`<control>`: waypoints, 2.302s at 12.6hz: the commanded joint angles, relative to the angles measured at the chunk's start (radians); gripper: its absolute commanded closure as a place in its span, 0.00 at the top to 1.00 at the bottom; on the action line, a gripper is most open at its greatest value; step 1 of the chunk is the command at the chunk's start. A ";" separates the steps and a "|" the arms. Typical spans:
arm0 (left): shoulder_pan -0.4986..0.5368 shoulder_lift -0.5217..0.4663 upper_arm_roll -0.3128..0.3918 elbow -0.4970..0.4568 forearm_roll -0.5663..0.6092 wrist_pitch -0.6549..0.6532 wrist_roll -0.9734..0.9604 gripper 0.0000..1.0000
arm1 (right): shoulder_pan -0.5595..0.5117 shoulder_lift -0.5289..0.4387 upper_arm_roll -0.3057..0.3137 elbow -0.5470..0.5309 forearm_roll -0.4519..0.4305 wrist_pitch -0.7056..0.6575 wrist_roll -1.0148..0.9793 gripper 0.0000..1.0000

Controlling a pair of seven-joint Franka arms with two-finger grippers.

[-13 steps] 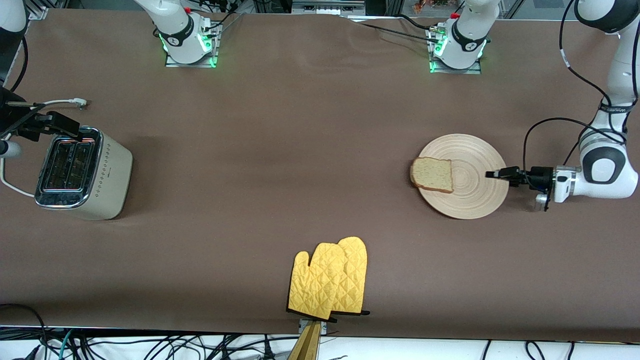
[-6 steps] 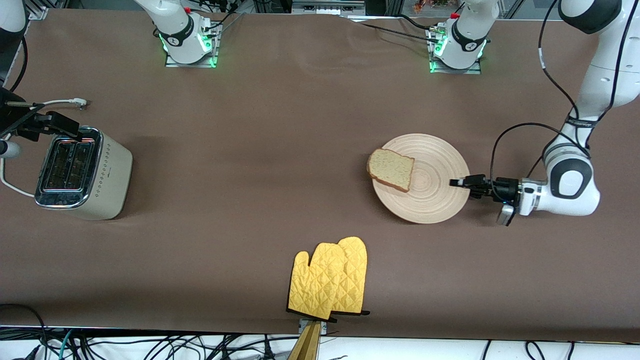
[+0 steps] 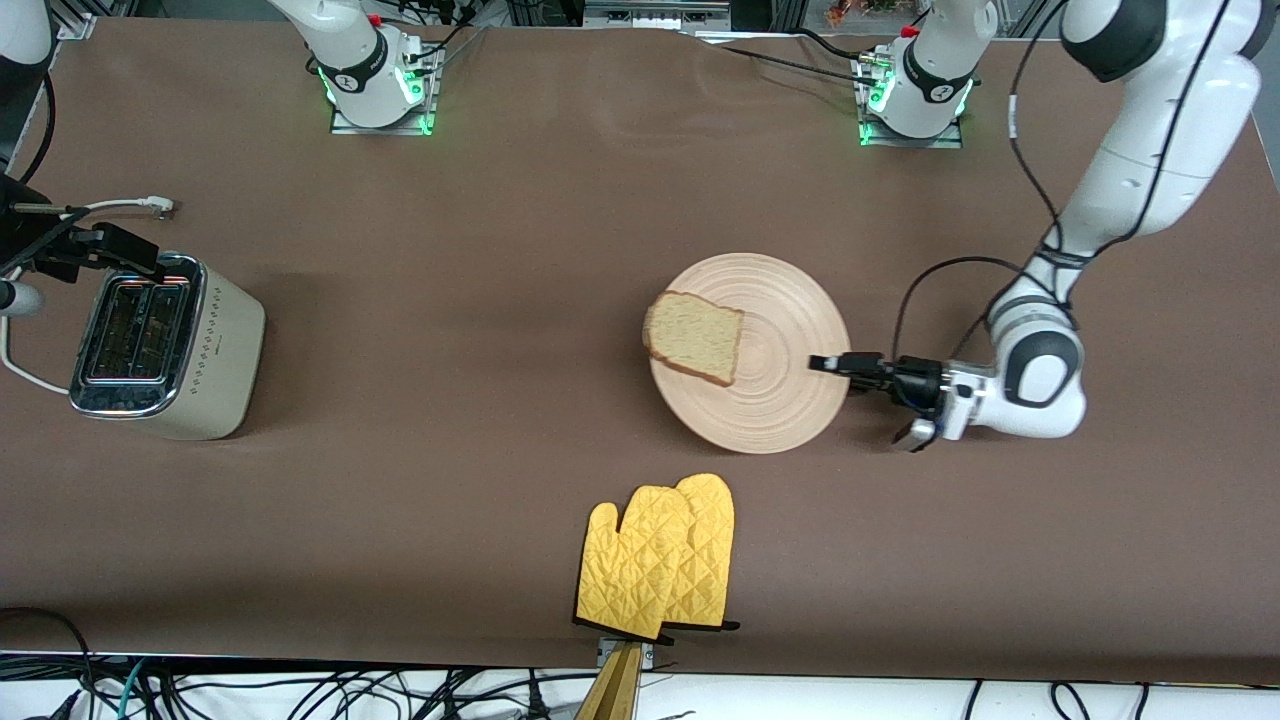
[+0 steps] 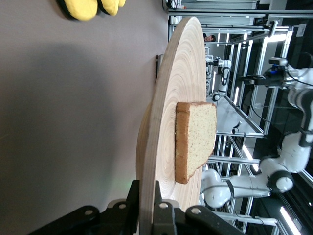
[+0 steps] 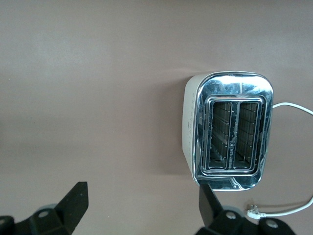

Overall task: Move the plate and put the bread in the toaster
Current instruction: 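Push the wooden plate with the left gripper toward the toaster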

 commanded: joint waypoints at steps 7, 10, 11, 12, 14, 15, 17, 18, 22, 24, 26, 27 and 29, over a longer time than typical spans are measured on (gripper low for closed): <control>-0.423 -0.012 0.190 0.015 -0.272 0.209 0.003 0.00 | -0.012 -0.003 -0.003 0.006 0.009 0.024 -0.001 1.00; -0.529 -0.009 0.237 0.015 -0.376 0.263 -0.006 0.00 | -0.021 -0.003 -0.003 0.006 0.000 0.054 0.008 1.00; -0.560 -0.009 0.256 0.016 -0.407 0.263 -0.006 0.00 | -0.018 -0.003 -0.003 0.006 0.007 0.058 0.008 1.00; -0.577 -0.008 0.261 0.015 -0.428 0.264 -0.005 0.00 | -0.016 -0.003 -0.001 0.003 0.009 0.056 0.008 1.00; -0.610 -0.008 0.268 0.013 -0.462 0.316 0.008 0.00 | -0.015 0.021 -0.001 0.003 0.009 0.056 0.008 1.00; -0.633 -0.006 0.268 0.013 -0.477 0.342 0.008 0.00 | -0.016 0.029 -0.003 0.003 0.005 0.056 0.007 1.00; -0.658 -0.006 0.268 0.013 -0.490 0.381 0.006 0.00 | -0.018 0.037 -0.003 0.003 0.001 0.056 0.002 1.00; -0.663 -0.006 0.268 0.013 -0.491 0.384 -0.008 0.00 | -0.019 0.038 -0.001 0.003 0.004 0.055 -0.002 1.00; -0.666 -0.001 0.270 0.006 -0.493 0.384 -0.006 0.05 | -0.015 0.069 -0.001 0.006 0.000 0.047 -0.005 1.00; -0.664 -0.011 0.281 0.001 -0.494 0.384 -0.008 0.21 | -0.013 0.072 0.000 0.003 0.000 0.042 0.004 1.00; -0.661 -0.012 0.282 -0.007 -0.494 0.384 -0.008 0.35 | -0.012 0.087 0.002 0.000 0.003 0.042 0.008 1.00; -0.660 -0.012 0.285 -0.011 -0.493 0.384 -0.006 0.41 | -0.012 0.095 0.003 -0.002 0.004 0.042 0.008 1.00; -0.655 -0.035 0.287 -0.027 -0.488 0.382 -0.005 0.92 | 0.013 0.114 0.008 -0.006 0.012 0.042 0.010 1.00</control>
